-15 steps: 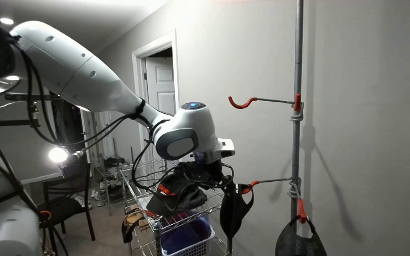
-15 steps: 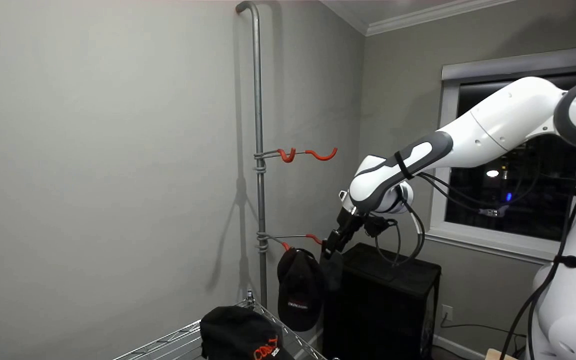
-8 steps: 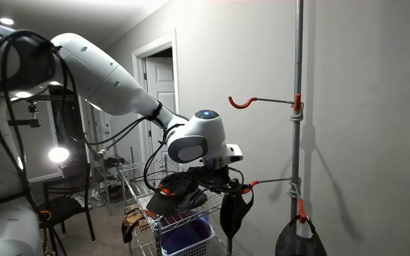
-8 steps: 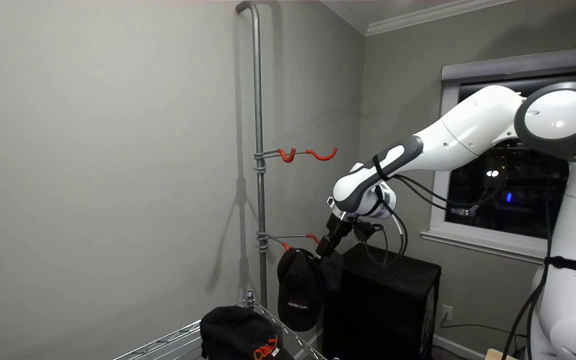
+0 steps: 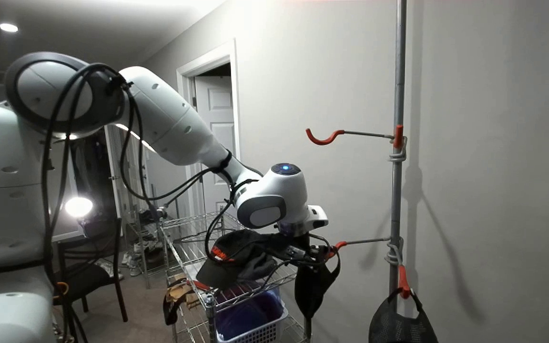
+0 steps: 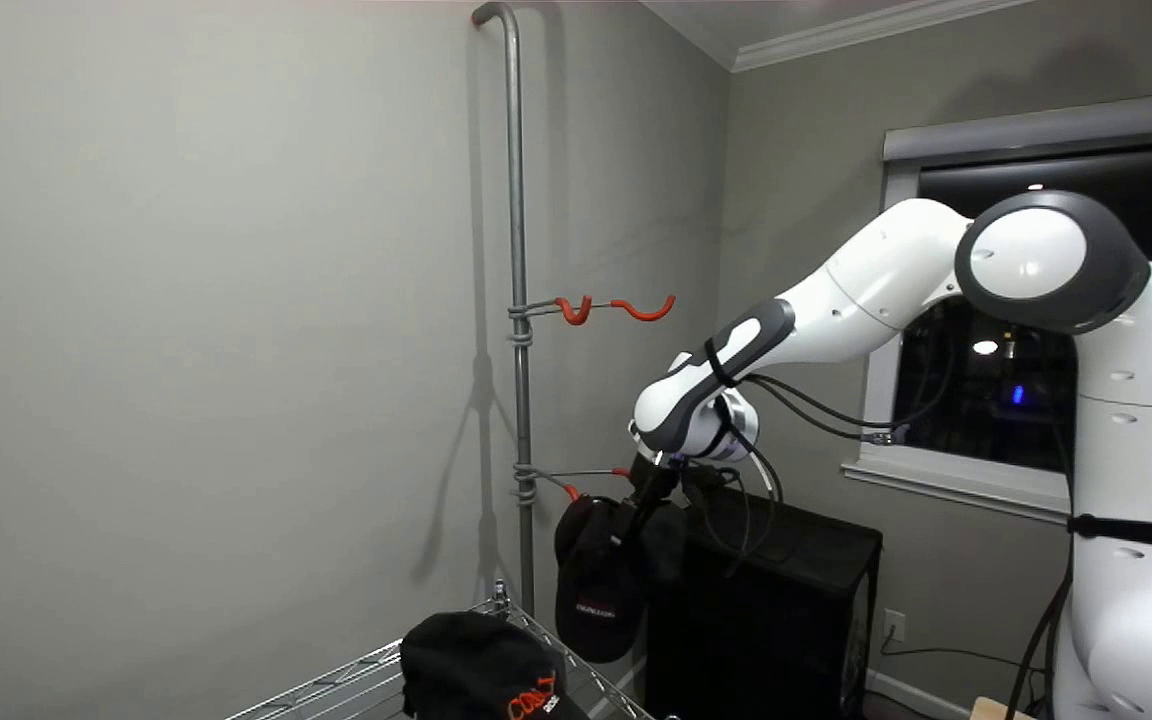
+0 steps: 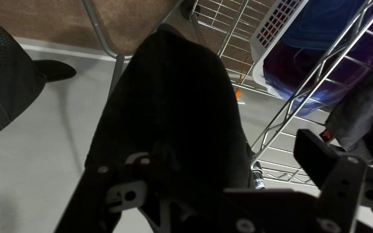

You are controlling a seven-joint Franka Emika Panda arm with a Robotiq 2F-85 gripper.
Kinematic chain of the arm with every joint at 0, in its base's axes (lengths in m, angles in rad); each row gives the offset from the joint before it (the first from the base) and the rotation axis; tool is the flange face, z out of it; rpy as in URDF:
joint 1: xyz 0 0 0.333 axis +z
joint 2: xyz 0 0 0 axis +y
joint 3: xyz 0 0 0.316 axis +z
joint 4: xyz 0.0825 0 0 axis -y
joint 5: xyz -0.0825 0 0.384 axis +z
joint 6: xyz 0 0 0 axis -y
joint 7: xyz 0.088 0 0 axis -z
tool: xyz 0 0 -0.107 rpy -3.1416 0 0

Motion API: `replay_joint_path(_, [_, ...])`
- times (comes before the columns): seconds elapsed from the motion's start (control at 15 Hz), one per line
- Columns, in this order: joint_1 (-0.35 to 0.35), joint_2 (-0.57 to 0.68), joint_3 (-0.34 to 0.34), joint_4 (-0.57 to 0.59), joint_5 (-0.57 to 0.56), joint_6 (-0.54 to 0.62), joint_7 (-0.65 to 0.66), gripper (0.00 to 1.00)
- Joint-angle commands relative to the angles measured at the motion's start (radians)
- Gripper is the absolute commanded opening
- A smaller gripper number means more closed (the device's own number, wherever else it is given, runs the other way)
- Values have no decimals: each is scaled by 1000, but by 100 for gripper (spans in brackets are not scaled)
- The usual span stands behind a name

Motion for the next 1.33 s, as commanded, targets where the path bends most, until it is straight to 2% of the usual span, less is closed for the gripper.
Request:
replay_joint_path(0.0, [-66,48,53,31,17,58,-33,100])
replay_joint_path(0.13, [-92,62,74,40,20,76,-41,74])
replay_joint_path(0.47, [-134,79,112,57,17,66,-37,41])
replay_joint_path(0.87, [-152,70,136,63,20,51,-37,3])
replay_joint_path(1.0, [-157,49,139,63,28,19,-33,0])
replay_joint_path(1.27, [-173,-39,127,59,76,-121,-43,1])
